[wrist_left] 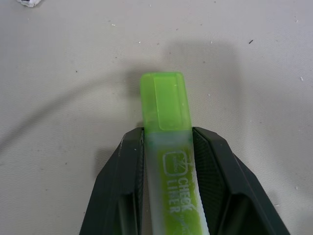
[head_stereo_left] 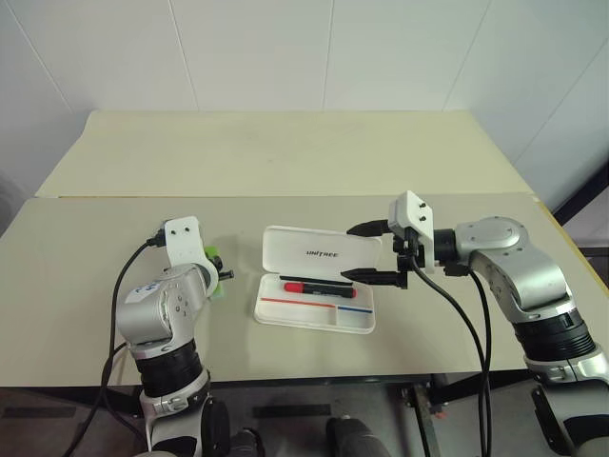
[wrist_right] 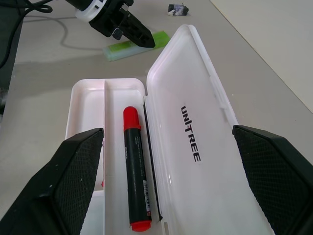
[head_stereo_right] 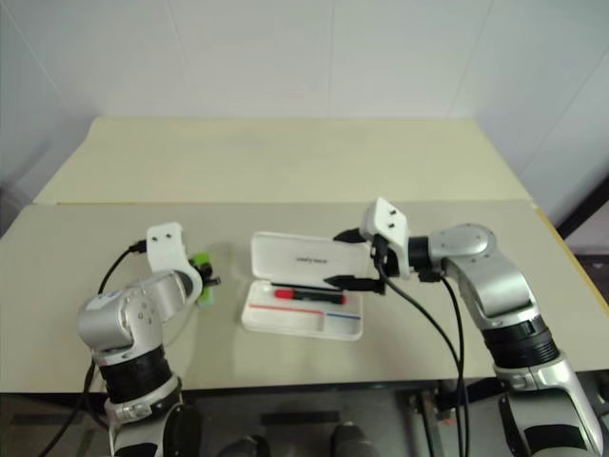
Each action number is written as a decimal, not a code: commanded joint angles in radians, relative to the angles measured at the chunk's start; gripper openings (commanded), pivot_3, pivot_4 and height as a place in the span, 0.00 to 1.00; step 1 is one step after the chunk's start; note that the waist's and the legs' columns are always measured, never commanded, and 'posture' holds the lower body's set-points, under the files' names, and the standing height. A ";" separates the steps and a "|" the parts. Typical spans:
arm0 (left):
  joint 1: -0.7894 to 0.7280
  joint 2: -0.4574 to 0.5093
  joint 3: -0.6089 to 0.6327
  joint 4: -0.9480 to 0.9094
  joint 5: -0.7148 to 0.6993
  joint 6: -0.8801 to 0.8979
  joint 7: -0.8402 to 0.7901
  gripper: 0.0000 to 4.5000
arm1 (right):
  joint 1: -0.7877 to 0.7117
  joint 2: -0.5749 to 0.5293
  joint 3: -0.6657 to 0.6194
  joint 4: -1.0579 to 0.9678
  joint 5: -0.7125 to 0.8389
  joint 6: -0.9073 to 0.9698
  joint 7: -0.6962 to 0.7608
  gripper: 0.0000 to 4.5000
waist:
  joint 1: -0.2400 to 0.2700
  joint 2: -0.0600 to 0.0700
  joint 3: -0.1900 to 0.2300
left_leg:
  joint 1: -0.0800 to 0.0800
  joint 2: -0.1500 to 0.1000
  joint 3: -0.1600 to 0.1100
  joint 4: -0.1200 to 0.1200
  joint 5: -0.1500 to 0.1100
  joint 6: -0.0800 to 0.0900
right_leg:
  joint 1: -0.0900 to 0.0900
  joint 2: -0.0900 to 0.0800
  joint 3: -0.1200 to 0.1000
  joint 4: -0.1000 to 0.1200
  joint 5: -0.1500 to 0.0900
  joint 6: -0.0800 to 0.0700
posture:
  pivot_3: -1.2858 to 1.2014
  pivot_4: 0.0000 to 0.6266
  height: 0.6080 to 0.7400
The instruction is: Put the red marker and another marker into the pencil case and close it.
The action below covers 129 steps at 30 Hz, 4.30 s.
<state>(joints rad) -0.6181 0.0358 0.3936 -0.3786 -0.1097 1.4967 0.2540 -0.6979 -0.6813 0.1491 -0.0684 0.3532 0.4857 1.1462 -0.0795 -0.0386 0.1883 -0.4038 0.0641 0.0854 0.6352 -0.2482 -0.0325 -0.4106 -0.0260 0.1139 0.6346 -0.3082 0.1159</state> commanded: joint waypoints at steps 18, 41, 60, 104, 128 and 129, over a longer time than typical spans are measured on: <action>0.121 0.365 -0.120 0.018 -0.115 -0.469 -0.477 0.24 | -0.022 -0.024 -0.049 0.009 -0.007 -0.014 -0.027 1.00 | 0.000 0.000 0.000 | -0.001 0.000 0.000 -0.004 0.002 -0.002 | -0.002 0.000 -0.001 0.000 0.000 -0.001 | 0.52 0.24 1.00; -0.132 0.608 -0.273 0.179 -0.440 -0.810 -1.226 0.24 | 0.340 -0.104 -0.393 -0.314 0.371 0.099 0.018 1.00 | 0.029 0.000 0.001 | -0.003 0.001 0.002 -0.004 -0.002 0.001 | -0.001 0.000 -0.002 -0.007 0.000 -0.001 | 0.52 0.24 1.00; -0.177 0.690 -0.719 0.320 -0.209 -0.996 -1.626 0.24 | 0.595 -0.163 -0.384 -0.331 0.259 -0.047 0.008 1.00 | 0.029 0.000 0.001 | -0.003 0.001 0.002 0.003 -0.003 0.003 | 0.000 0.001 0.001 -0.005 0.000 -0.001 | 0.52 0.24 1.00; -0.288 0.448 -0.840 0.535 0.054 -1.137 -1.608 0.79 | 0.675 -0.134 -0.382 -0.381 0.258 -0.074 -0.122 1.00 | 0.050 0.000 0.001 | -0.004 0.001 0.002 0.013 -0.005 0.007 | 0.001 0.001 0.002 -0.001 0.000 0.001 | 0.52 0.24 1.00; -0.261 0.459 -0.371 0.385 -0.094 -1.096 -1.152 1.00 | 0.575 -0.146 -0.338 -0.286 0.245 -0.090 -0.056 1.00 | 0.049 0.000 0.001 | -0.002 0.001 0.002 0.016 -0.005 0.007 | 0.002 0.001 0.002 0.004 0.001 0.003 | 0.52 0.24 1.00; -0.278 0.457 -0.347 0.417 -0.066 -1.078 -1.067 1.00 | 0.557 -0.144 -0.329 -0.272 0.240 -0.093 -0.048 1.00 | 0.049 0.000 0.001 | -0.002 0.001 0.002 0.016 -0.005 0.007 | 0.002 0.001 0.002 0.004 0.001 0.003 | 0.52 0.24 1.00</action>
<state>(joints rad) -0.8550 0.4869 -0.0078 0.0200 -0.2141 0.3979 -0.9375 -0.1204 -0.8166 -0.1889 -0.3506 0.5949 0.4121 1.0784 -0.0305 -0.0387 0.1891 -0.4062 0.0653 0.0869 0.6512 -0.2532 -0.0252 -0.4082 -0.0251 0.1155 0.6387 -0.3069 0.1196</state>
